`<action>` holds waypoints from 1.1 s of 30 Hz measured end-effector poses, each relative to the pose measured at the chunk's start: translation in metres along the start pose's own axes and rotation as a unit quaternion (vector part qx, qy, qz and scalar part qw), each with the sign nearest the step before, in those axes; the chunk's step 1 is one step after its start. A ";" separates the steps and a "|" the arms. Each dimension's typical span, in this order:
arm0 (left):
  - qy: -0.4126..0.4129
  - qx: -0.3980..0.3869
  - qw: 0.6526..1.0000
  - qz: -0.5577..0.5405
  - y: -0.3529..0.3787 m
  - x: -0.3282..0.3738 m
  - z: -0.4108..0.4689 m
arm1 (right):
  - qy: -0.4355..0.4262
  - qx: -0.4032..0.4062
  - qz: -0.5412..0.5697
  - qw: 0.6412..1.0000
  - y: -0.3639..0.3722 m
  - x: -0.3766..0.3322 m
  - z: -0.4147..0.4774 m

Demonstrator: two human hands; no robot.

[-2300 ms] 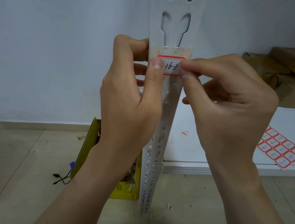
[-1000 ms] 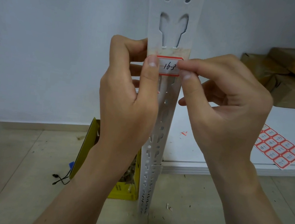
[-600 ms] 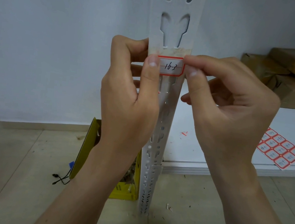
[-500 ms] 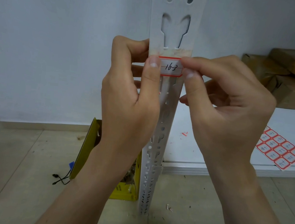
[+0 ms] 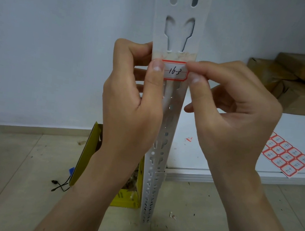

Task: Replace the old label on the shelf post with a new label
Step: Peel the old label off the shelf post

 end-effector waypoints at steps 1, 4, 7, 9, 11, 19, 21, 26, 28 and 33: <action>0.000 0.000 1.000 0.000 0.000 0.000 0.000 | 0.000 0.002 -0.002 1.000 0.000 0.000 0.000; 0.001 -0.002 1.000 0.005 0.000 -0.001 0.000 | -0.002 -0.008 -0.007 1.000 0.001 0.000 0.001; 0.001 -0.001 1.000 0.008 0.000 -0.001 0.000 | 0.002 -0.007 0.000 1.000 0.001 0.000 0.000; 0.000 0.000 1.000 0.005 0.000 -0.001 0.000 | 0.008 0.000 0.001 1.000 -0.001 0.000 0.000; -0.001 -0.001 1.000 0.004 -0.001 -0.001 0.000 | 0.011 -0.004 -0.002 1.000 0.000 0.000 0.000; -0.004 -0.001 1.000 0.003 -0.001 0.000 0.000 | 0.012 -0.002 0.003 1.000 0.000 0.000 0.001; -0.002 -0.001 1.000 0.004 -0.001 0.000 0.000 | 0.009 -0.011 0.000 1.000 0.001 -0.001 0.002; -0.003 -0.001 1.000 0.001 0.000 0.000 0.000 | 0.017 -0.007 0.004 1.000 0.000 0.000 0.002; -0.003 -0.002 1.000 0.001 0.000 0.000 0.000 | 0.018 -0.009 0.001 1.000 0.000 0.000 0.002; -0.002 -0.001 1.000 0.004 0.000 0.000 0.000 | 0.008 -0.012 -0.009 1.000 0.000 0.000 0.002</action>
Point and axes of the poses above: each hand's wrist, its own z-axis towards the middle knuckle, its own y-axis out of the palm, x = y × z, the point moved 5 cm from there along z, towards the middle knuckle, and after that the axes turned 2 degrees about -x, right-handed, at the moved point
